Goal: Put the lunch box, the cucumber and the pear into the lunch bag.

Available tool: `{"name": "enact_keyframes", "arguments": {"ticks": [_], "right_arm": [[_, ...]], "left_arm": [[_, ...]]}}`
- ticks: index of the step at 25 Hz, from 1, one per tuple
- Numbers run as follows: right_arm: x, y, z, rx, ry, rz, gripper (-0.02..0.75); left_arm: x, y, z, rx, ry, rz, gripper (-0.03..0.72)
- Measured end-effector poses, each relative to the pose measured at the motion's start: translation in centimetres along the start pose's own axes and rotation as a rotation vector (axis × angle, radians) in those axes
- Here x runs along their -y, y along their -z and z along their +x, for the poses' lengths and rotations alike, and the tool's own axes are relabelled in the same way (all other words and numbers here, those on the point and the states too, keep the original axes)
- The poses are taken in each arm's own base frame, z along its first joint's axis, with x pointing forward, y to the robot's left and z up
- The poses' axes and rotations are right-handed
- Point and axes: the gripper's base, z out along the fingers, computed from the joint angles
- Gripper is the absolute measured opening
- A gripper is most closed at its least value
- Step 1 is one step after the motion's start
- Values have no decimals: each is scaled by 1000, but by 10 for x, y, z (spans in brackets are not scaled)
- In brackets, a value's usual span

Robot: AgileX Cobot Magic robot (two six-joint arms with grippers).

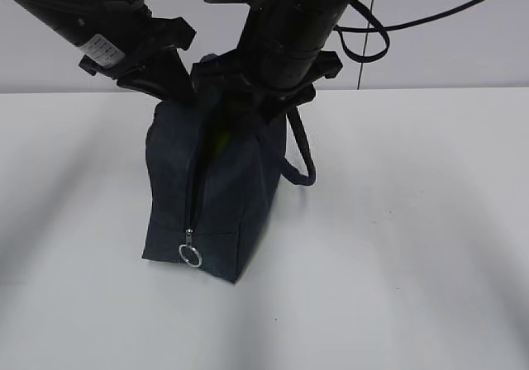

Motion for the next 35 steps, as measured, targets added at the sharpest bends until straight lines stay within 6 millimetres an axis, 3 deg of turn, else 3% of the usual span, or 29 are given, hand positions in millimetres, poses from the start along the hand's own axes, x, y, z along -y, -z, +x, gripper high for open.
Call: {"name": "enact_keyframes", "arguments": {"ticks": [4,9,12,18,26,31,35], "right_arm": [[0,1,0,2,1,1,522],[2,13,-2,34,25,30,538],[3,21,-3,53,38,45,539],[3,36,-3,79,49,54,538],[6,61,3,60,104,97,517],[6,77,8,52,123,101,515],[6,87,12,39,135,100,515]], "left_arm": [[-2,2,1,-4,6,1,101],[-7,17,3,-7,21,2,276],[-7,25,9,-51,17,5,312],[-8,32,15,-108,-15,-38,314],[17,80,26,-9,-78,-67,260],[16,75,66,-48,-39,-72,255],[14,67,98,55,-35,-82,249]]}}
